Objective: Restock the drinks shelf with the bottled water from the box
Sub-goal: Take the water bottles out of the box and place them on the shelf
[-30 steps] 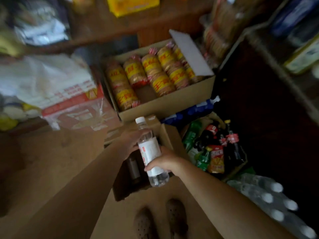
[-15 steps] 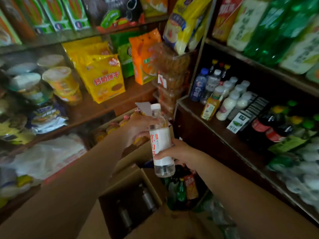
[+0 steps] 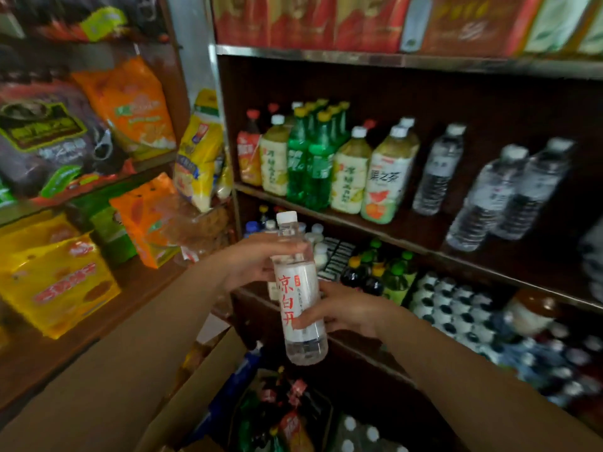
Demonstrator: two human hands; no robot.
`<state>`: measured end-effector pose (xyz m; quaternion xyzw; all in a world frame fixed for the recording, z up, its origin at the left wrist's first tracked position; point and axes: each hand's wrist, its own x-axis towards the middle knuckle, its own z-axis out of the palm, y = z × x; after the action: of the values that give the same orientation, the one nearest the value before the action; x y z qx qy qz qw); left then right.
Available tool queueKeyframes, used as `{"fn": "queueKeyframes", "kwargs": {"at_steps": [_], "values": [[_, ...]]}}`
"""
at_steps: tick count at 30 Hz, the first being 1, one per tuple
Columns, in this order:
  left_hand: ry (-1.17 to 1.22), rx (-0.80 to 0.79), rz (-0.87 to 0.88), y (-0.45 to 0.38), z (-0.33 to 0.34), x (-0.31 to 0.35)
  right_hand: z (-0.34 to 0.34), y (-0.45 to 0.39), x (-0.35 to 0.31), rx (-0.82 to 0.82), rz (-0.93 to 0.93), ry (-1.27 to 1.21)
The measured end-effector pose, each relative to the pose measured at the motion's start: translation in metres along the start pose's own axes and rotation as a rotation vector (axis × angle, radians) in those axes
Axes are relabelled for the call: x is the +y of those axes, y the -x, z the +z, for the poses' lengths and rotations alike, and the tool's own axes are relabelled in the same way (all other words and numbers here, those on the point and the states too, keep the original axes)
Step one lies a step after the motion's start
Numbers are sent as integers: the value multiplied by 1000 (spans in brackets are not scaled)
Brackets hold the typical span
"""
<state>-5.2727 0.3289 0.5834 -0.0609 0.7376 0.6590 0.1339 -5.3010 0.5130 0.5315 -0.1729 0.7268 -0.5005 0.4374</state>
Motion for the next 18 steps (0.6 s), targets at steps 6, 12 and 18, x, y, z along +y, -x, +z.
{"fn": "queueKeyframes", "kwargs": {"at_steps": [6, 12, 18], "values": [[-110, -150, 101, -66, 100, 64, -93, 68, 16, 176, -33, -76], [-178, -353, 202, -116, 205, 114, -172, 144, 42, 394, -76, -159], [-211, -470, 295, -154, 286, 146, -233, 189, 71, 616, -64, -227]]}}
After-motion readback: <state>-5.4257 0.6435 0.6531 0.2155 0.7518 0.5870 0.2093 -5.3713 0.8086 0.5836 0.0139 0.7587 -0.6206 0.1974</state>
